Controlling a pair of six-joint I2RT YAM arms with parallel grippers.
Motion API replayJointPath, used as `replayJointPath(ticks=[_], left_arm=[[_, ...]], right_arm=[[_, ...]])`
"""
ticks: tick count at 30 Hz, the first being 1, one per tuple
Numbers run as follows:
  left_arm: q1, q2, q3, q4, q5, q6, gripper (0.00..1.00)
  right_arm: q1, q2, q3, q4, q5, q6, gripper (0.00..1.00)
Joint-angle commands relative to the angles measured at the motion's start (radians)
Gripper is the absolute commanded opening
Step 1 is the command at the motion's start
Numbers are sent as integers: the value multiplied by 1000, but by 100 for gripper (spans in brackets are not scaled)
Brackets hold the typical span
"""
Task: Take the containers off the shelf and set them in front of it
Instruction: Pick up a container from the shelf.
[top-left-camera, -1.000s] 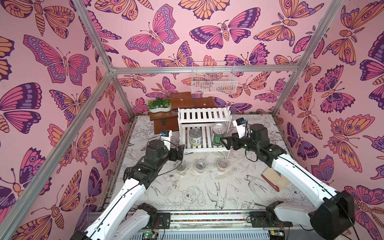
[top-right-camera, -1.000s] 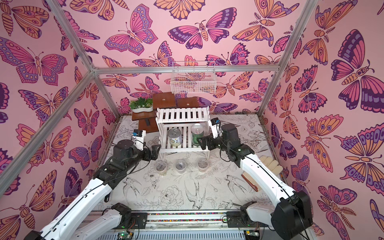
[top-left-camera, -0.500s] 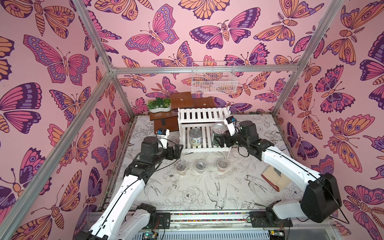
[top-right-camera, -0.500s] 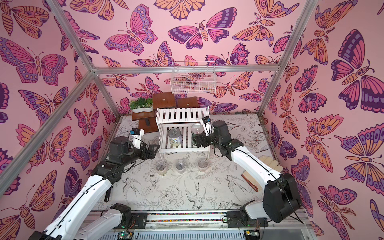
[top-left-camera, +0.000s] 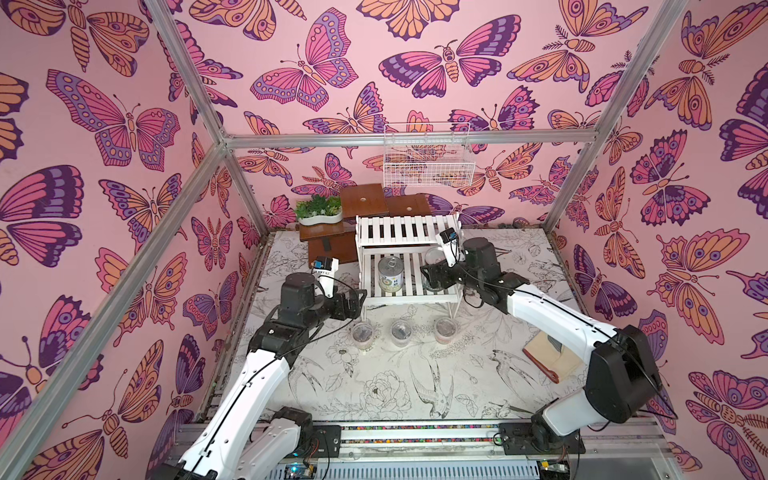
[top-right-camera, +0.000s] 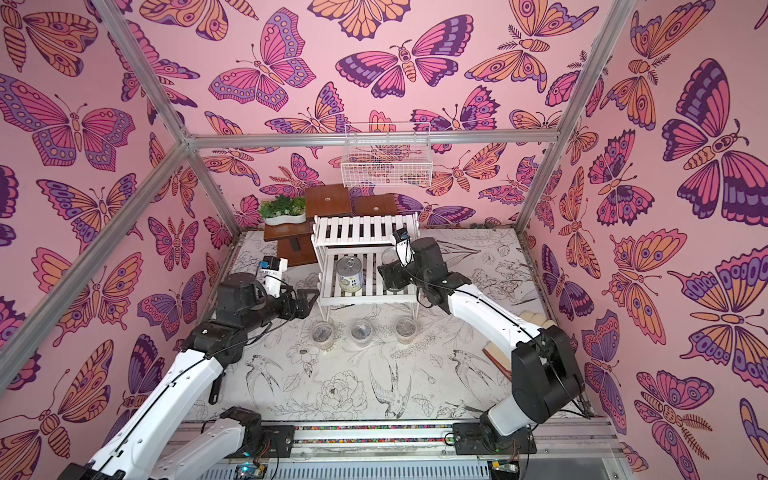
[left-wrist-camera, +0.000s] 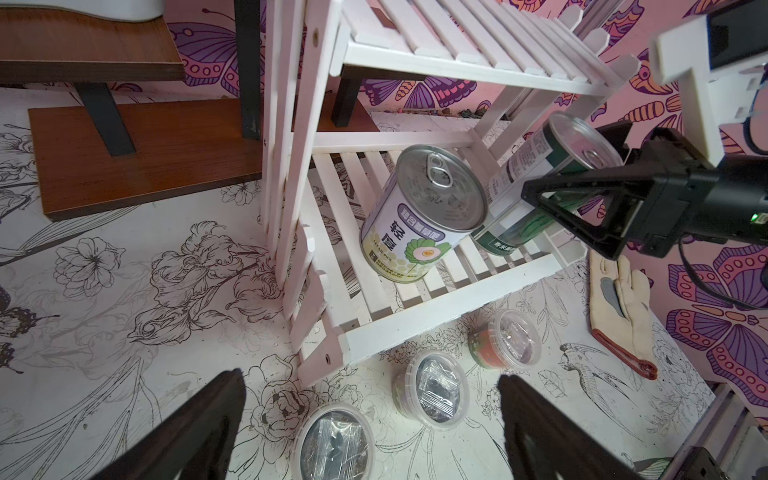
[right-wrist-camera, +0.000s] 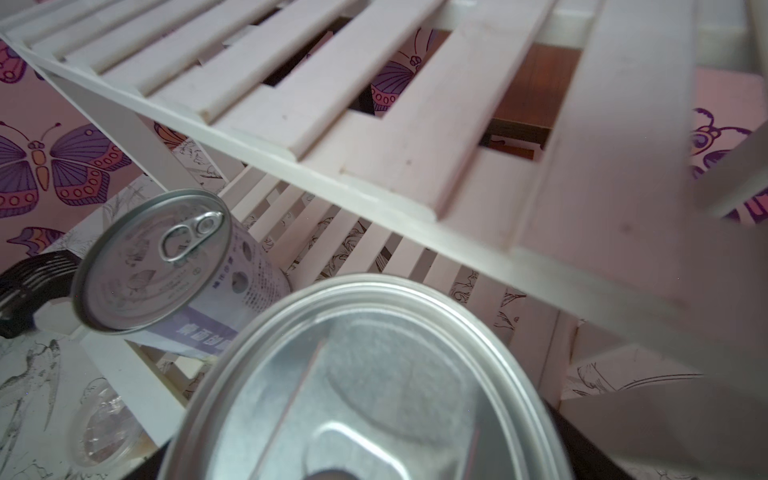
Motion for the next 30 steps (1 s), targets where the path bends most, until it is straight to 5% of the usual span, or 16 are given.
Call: replayJointPath(ticks=[1,5,30], left_arm=[[6,2,11,-10,17,3,100],[5,3,10,-11,16,1,100],[-1,27,11,-10,18,-6,100]], right_arm=[[8,0,17,22,23,-4,79],[15,-20,5,17,18,-2,69],[205,-444,-171,-212,136,3,68]])
